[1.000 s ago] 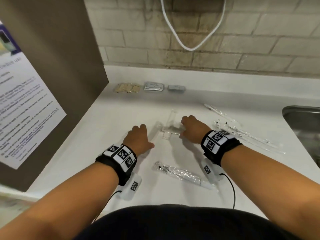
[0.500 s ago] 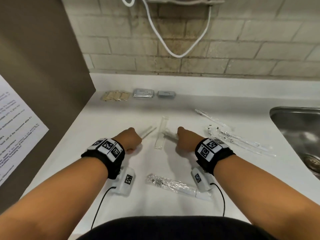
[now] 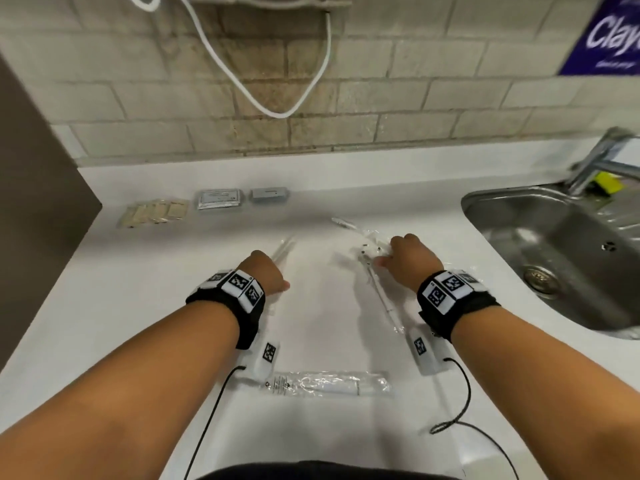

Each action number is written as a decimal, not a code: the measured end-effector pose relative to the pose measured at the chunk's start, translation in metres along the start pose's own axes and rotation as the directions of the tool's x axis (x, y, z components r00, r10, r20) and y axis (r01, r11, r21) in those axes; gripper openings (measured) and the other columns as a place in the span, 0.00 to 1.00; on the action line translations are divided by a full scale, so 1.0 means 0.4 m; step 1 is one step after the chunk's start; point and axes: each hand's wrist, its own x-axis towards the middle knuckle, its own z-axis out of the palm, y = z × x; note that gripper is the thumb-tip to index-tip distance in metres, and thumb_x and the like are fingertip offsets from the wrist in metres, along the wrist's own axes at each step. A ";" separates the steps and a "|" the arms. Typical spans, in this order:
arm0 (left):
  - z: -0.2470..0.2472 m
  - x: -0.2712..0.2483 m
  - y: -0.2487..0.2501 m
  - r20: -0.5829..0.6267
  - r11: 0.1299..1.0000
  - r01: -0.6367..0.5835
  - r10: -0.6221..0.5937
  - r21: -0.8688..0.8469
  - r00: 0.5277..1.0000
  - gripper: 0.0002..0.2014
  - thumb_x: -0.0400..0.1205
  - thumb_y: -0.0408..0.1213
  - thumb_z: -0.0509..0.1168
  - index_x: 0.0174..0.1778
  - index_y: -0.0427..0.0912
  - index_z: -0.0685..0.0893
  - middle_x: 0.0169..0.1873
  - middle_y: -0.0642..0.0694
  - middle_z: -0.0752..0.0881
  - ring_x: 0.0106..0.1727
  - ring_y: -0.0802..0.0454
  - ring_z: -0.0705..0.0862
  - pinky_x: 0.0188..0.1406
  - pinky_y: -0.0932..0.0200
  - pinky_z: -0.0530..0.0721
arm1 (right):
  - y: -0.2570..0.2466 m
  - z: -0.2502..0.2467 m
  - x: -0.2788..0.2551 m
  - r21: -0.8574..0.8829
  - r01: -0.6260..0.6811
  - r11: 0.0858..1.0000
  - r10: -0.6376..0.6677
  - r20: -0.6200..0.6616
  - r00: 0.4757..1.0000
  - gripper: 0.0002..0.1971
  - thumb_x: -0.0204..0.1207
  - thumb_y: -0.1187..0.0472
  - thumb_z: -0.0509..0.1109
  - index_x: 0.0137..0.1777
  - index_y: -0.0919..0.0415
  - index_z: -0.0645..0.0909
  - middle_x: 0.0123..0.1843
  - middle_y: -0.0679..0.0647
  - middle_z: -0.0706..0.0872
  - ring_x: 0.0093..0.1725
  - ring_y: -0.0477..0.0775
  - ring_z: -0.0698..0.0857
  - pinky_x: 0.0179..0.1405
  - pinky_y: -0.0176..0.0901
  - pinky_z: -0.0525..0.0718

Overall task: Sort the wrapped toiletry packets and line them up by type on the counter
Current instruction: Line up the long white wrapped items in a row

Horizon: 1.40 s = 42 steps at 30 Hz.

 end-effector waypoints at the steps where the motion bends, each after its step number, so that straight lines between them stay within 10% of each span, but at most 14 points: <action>1: -0.005 -0.002 0.001 0.026 1.000 -0.018 0.018 0.012 0.999 0.23 0.77 0.43 0.73 0.60 0.34 0.76 0.54 0.36 0.86 0.55 0.41 0.85 0.47 0.56 0.80 | 0.015 -0.015 0.010 -0.005 -0.004 1.000 0.004 0.008 1.000 0.24 0.77 0.44 0.68 0.59 0.66 0.76 0.57 0.63 0.77 0.56 0.66 0.81 0.50 0.49 0.77; 8: 0.005 -0.026 0.023 0.103 0.999 0.047 -0.045 -0.024 0.994 0.08 0.75 0.34 0.66 0.47 0.34 0.79 0.39 0.42 0.80 0.44 0.44 0.80 0.35 0.58 0.75 | 0.077 -0.101 0.063 -0.094 0.077 0.993 -0.038 0.365 0.930 0.14 0.71 0.54 0.77 0.36 0.61 0.77 0.30 0.52 0.83 0.29 0.51 0.82 0.34 0.42 0.82; 15: 0.012 -0.040 0.168 -0.074 0.905 0.006 -0.041 -0.425 0.996 0.14 0.79 0.31 0.63 0.58 0.33 0.72 0.46 0.37 0.86 0.41 0.40 0.88 0.33 0.56 0.79 | 0.091 -0.036 0.000 -0.289 0.448 0.846 -0.314 0.409 0.857 0.14 0.67 0.57 0.76 0.49 0.60 0.77 0.39 0.50 0.79 0.40 0.53 0.79 0.37 0.40 0.76; 24: 0.028 -0.051 0.304 -0.080 0.647 -0.081 0.031 -0.759 0.996 0.18 0.85 0.47 0.59 0.50 0.32 0.82 0.32 0.39 0.83 0.25 0.47 0.80 0.26 0.60 0.78 | 0.120 -0.061 0.022 -0.067 0.431 0.900 -0.352 0.473 0.808 0.08 0.74 0.56 0.69 0.45 0.60 0.77 0.38 0.49 0.79 0.40 0.53 0.80 0.29 0.40 0.70; 32: -0.042 0.063 0.236 -0.074 0.639 -0.045 -0.018 -0.768 0.997 0.13 0.84 0.37 0.55 0.63 0.39 0.73 0.44 0.42 0.89 0.42 0.47 0.85 0.41 0.57 0.79 | 0.025 -0.162 0.229 0.085 0.329 0.941 -0.340 0.253 0.906 0.13 0.84 0.52 0.57 0.50 0.62 0.75 0.46 0.57 0.82 0.41 0.54 0.78 0.38 0.42 0.71; 37: -0.077 0.157 0.185 -0.054 0.512 -0.048 0.004 -0.857 0.999 0.03 0.83 0.30 0.61 0.47 0.38 0.81 0.36 0.44 0.83 0.30 0.54 0.81 0.31 0.64 0.78 | -0.048 -0.124 0.326 0.101 0.361 0.927 -0.371 0.387 0.844 0.20 0.84 0.50 0.56 0.65 0.66 0.74 0.62 0.59 0.81 0.51 0.55 0.75 0.49 0.43 0.69; 42: -0.095 0.265 0.156 -0.069 0.559 -0.079 0.038 -0.825 0.997 0.15 0.76 0.36 0.73 0.53 0.30 0.85 0.38 0.40 0.83 0.32 0.50 0.78 0.32 0.62 0.75 | -0.090 -0.083 0.327 0.126 0.407 0.905 -0.414 0.485 0.771 0.17 0.84 0.49 0.58 0.65 0.60 0.75 0.58 0.55 0.81 0.51 0.52 0.77 0.48 0.41 0.71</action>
